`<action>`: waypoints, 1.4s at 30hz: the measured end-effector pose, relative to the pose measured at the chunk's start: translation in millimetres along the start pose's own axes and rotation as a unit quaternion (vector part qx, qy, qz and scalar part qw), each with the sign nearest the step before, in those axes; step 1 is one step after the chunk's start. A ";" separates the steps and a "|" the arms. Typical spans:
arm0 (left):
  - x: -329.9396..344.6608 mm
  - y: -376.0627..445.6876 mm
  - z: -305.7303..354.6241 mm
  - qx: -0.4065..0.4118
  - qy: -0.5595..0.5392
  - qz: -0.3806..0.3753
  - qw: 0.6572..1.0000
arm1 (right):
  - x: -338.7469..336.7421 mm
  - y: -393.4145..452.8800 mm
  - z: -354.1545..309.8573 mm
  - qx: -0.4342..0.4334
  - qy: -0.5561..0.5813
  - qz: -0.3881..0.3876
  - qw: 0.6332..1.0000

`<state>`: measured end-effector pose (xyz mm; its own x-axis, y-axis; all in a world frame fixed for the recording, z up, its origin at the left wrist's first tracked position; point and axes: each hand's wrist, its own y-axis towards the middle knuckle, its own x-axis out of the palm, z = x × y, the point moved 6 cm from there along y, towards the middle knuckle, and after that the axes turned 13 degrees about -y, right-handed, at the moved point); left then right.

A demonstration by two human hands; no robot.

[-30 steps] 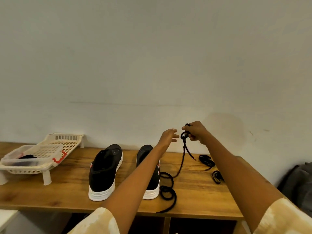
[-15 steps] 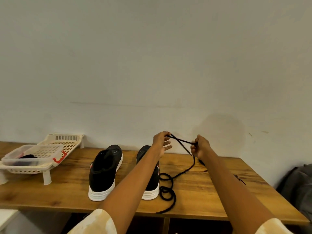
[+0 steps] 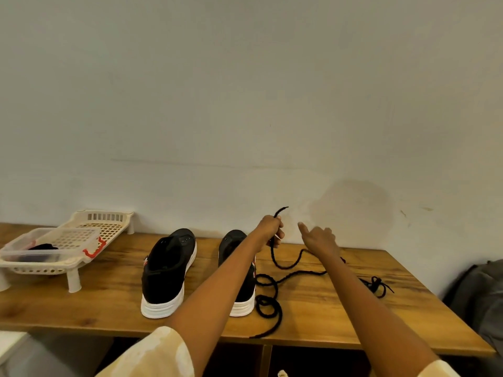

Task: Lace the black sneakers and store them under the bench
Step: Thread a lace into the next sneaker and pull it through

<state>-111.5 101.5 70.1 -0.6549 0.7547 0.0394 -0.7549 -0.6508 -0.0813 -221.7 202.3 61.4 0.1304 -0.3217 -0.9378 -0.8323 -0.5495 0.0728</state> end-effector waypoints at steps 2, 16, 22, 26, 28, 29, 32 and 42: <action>8.9 -0.2 -5.4 -0.009 0.055 -0.016 0.998 | -1.3 -3.3 -20.6 -0.048 0.162 -0.064 0.984; -56.7 30.9 -5.5 0.054 0.458 0.093 0.882 | 40.2 21.1 -39.0 0.027 0.466 -0.054 0.883; -86.7 49.4 -17.4 -0.018 0.391 0.107 0.914 | 66.3 22.4 -67.7 -0.072 0.346 -0.031 0.935; -99.0 54.2 -29.1 -0.049 0.313 0.130 0.940 | 89.6 20.8 -85.6 -0.095 0.328 -0.058 0.938; -106.9 52.0 -40.9 -0.076 0.253 0.141 0.954 | 96.1 21.1 -92.8 -0.124 0.286 -0.053 0.949; -110.5 50.2 -46.7 -0.085 0.212 0.145 0.963 | 97.8 20.6 -96.6 -0.145 0.257 -0.043 0.955; -114.9 42.9 -58.3 -0.085 0.087 0.146 0.982 | 97.5 16.0 -100.0 -0.168 0.207 -0.009 0.964; -111.9 21.5 -64.6 -0.080 0.008 0.122 0.989 | 95.8 15.4 -103.8 -0.189 0.107 -0.005 0.976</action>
<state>-52.1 8.4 -0.4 -0.8151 0.5791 -0.0165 -0.5585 -0.7930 -0.2432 -166.1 83.0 8.0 0.2814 -0.4465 -0.8494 -0.5781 -0.7854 0.2214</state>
